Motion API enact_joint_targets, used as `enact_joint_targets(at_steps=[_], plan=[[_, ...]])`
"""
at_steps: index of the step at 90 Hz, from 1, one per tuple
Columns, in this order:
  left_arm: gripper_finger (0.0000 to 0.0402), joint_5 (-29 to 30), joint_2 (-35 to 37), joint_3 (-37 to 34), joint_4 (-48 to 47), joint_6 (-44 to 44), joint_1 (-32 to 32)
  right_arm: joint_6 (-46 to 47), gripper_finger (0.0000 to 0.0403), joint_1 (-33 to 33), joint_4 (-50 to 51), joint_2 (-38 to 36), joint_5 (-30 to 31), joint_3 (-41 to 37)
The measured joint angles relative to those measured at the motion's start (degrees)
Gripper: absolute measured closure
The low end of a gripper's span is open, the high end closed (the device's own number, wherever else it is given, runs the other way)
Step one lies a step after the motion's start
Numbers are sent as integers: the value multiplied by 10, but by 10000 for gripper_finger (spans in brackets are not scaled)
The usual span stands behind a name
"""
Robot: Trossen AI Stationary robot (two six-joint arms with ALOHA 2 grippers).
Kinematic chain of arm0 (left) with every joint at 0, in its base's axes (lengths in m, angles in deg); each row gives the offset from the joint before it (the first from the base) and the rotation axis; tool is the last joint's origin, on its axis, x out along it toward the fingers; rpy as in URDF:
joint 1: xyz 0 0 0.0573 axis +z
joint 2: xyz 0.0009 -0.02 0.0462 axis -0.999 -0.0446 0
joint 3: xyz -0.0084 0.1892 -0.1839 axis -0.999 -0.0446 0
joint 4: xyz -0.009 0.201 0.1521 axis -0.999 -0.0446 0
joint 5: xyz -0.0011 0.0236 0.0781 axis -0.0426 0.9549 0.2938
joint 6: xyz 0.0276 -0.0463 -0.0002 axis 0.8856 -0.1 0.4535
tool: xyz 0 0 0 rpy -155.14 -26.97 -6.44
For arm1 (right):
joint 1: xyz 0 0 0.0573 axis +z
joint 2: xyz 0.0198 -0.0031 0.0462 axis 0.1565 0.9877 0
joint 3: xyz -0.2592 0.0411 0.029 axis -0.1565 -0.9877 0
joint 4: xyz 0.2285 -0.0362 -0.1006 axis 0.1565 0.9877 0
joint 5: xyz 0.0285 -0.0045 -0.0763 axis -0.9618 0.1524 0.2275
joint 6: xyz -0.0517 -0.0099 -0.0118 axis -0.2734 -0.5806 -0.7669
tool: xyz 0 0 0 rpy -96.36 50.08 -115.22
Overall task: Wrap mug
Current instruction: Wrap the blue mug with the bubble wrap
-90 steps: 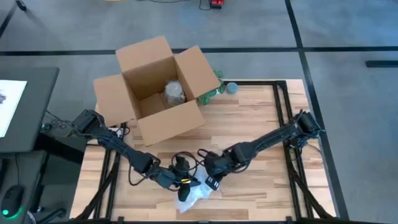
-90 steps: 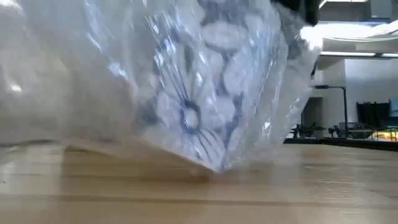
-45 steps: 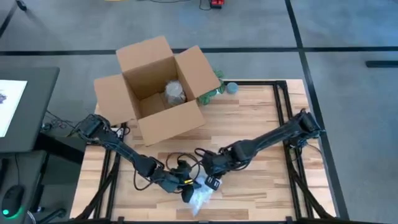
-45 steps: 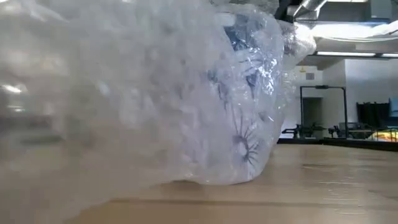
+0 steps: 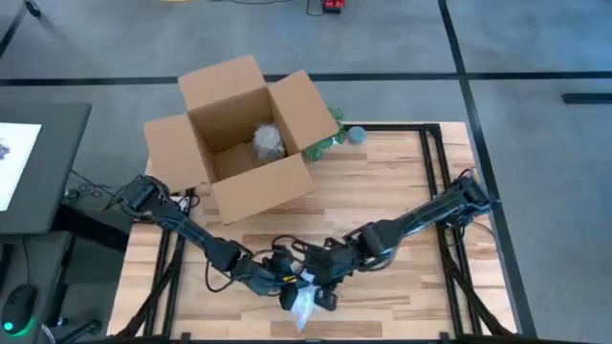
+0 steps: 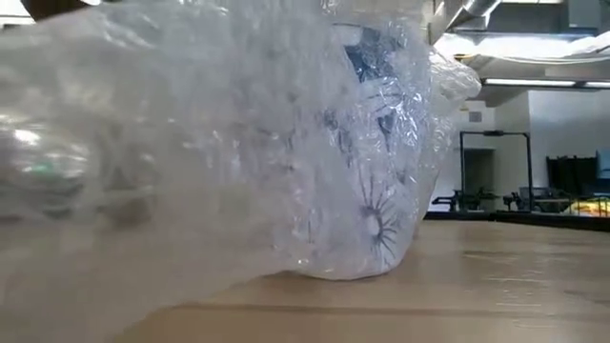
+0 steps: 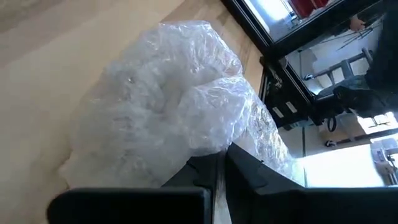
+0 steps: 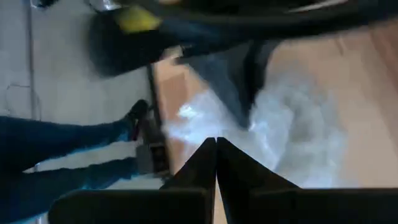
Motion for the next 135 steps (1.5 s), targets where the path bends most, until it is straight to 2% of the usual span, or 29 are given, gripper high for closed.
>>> enact_joint_targets(at_steps=[9, 23, 35, 53, 67, 86, 103, 113, 123, 135], plan=[[400, 1, 0, 0, -10, 0, 0, -13, 403, -12, -23, 33, -11, 0], [390, -14, 3, 0, -70, -13, -2, -18, 403, -12, -20, 41, -14, 1], [356, -45, 24, -1, -97, 27, -4, -22, 403, -12, -28, 41, -13, -10], [292, -47, 73, -4, -137, 94, 0, -24, 403, -10, -40, 38, -12, -41], [269, -54, 106, -4, -145, 106, 3, -28, 403, -5, -19, 43, -12, -50], [270, -52, 154, -2, -157, 113, -9, -55, 403, 4, 6, 42, 2, -49], [280, -32, 128, -2, -161, 100, -24, -57, 403, 3, 6, 42, 20, -50], [286, -31, 109, -2, -160, 79, -30, -70, 403, -6, -3, 77, 16, -49], [291, -36, 109, -2, -176, 72, -39, -71, 403, -12, 7, 100, 12, -49], [299, -40, 127, -2, -226, 35, -53, -71, 403, -16, 16, 94, 12, -46]])
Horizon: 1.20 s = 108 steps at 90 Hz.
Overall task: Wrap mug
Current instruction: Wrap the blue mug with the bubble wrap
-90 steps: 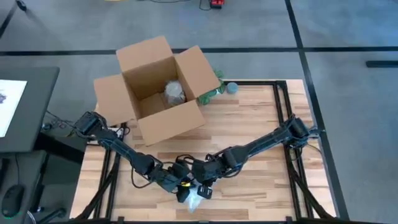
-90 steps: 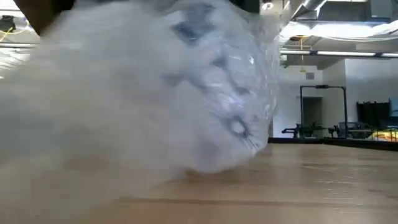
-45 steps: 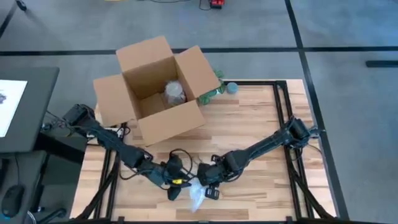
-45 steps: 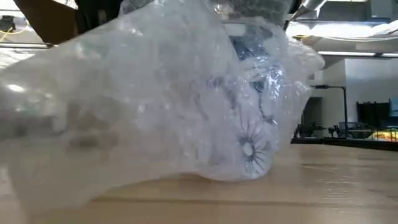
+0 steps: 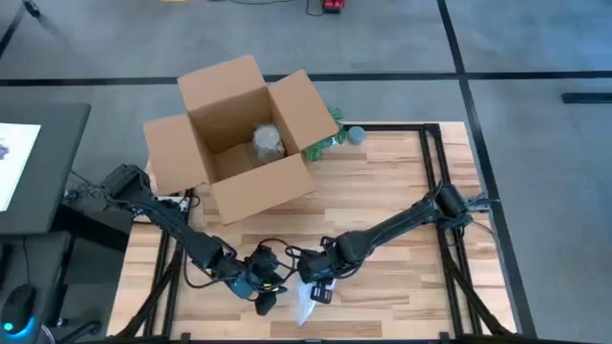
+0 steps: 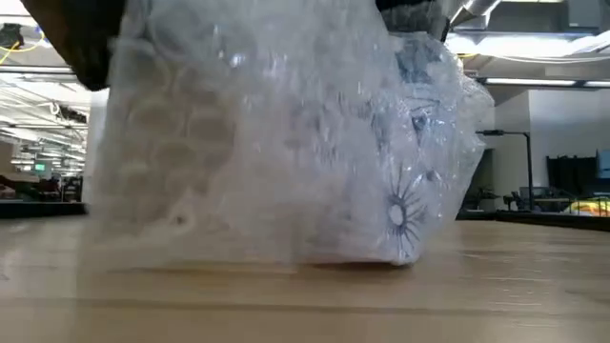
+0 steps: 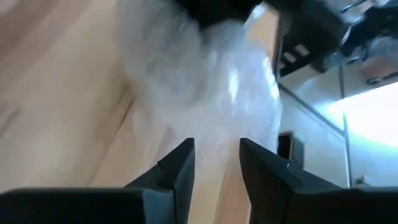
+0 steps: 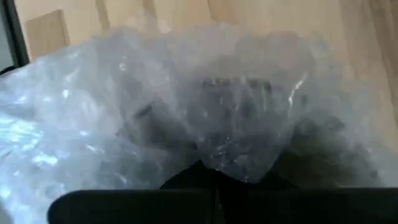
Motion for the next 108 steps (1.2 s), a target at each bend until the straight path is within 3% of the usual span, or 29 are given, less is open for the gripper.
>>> enact_joint_targets(at_steps=[28, 47, 63, 108], plan=[[307, -1, 57, 1, -88, -42, -38, 1, 403, -2, 58, -67, 3, 32], [307, 6, 90, 1, -148, -59, -59, 51, 387, -4, 103, -104, 2, 50], [307, 11, 104, 1, -175, -55, -75, 101, 368, -5, 44, -129, 0, 55], [307, 8, 106, 1, -201, -57, -109, 75, 352, -43, 47, 7, -30, 53]])
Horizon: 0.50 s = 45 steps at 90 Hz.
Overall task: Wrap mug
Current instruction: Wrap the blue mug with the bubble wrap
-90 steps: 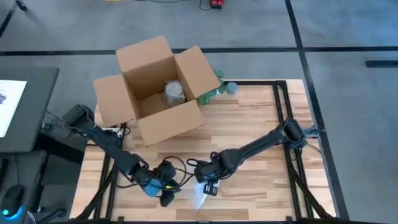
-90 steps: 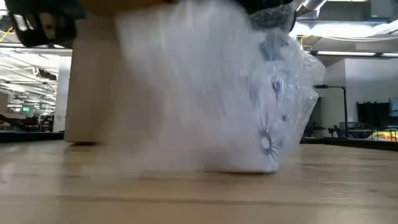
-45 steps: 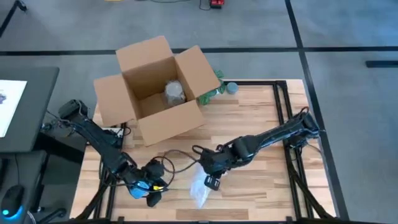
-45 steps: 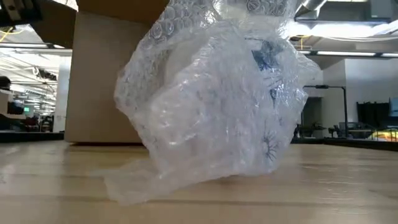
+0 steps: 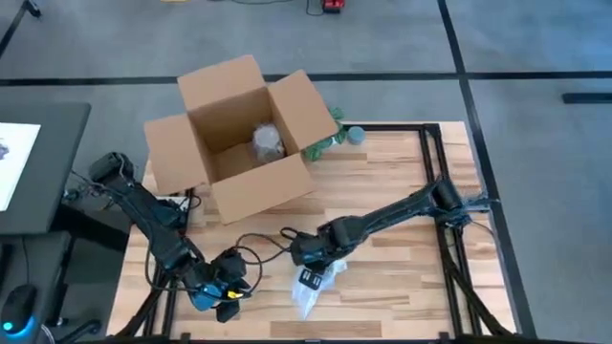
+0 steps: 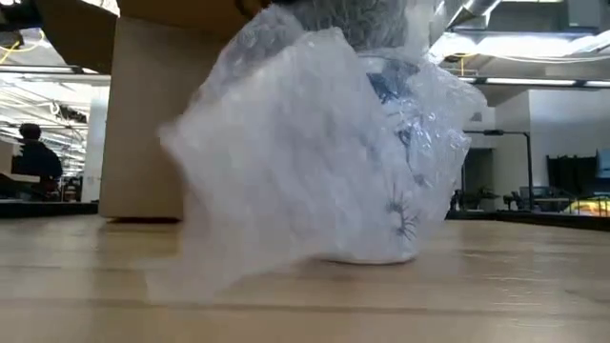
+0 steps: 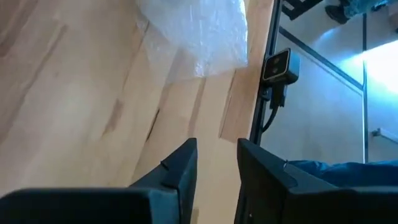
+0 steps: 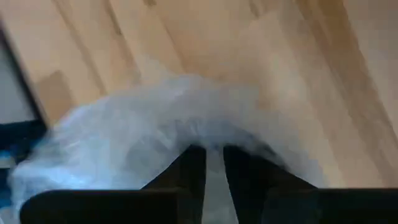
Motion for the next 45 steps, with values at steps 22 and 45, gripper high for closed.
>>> enact_joint_targets(at_steps=[22, 45], plan=[[307, 0, 1, 0, -33, -52, -21, -12, 352, -2, -10, 5, 4, -3], [307, 1, 14, 0, -155, -162, -67, -80, 352, -20, -103, 2, 35, -5]])
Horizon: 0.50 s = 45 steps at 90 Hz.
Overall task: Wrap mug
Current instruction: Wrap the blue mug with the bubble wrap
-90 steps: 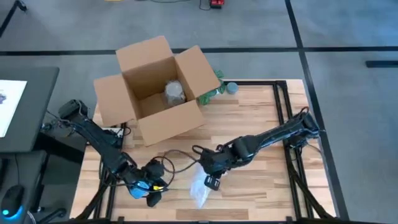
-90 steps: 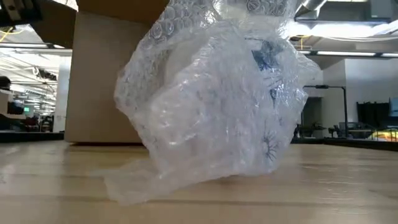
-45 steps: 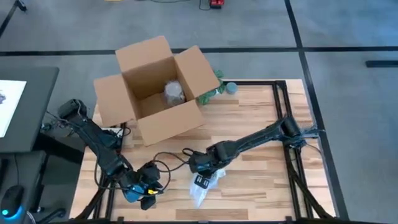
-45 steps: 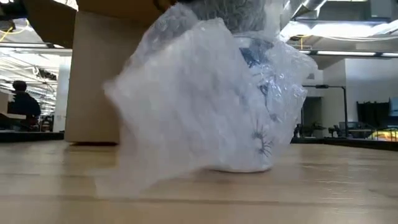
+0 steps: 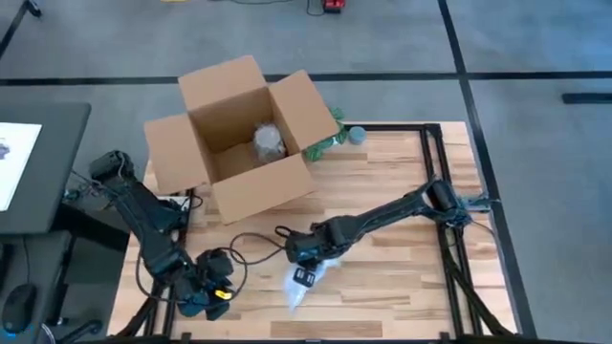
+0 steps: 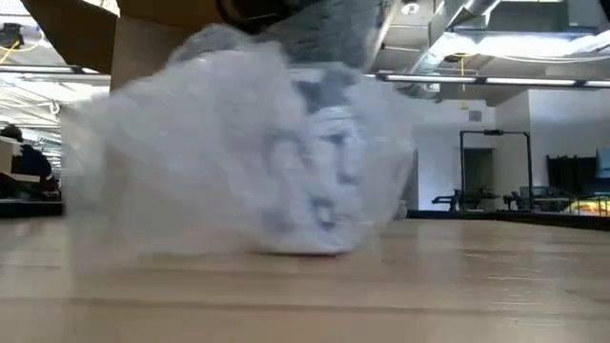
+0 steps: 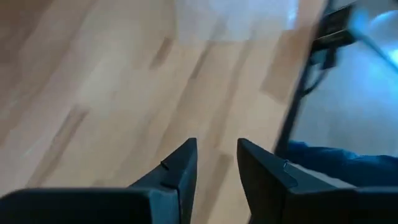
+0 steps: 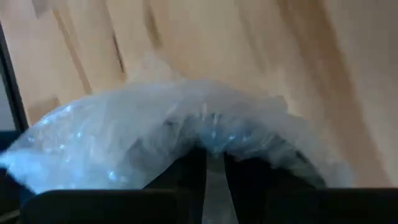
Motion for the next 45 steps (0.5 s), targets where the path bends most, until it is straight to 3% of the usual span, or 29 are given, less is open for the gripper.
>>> enact_joint_targets(at_steps=[18, 45], plan=[[307, 4, 10, 0, -23, -69, -35, -14, 352, -22, 19, -8, -21, 11], [307, 10, 10, 0, -22, -109, -57, -46, 352, -35, 129, -19, -57, 121]])
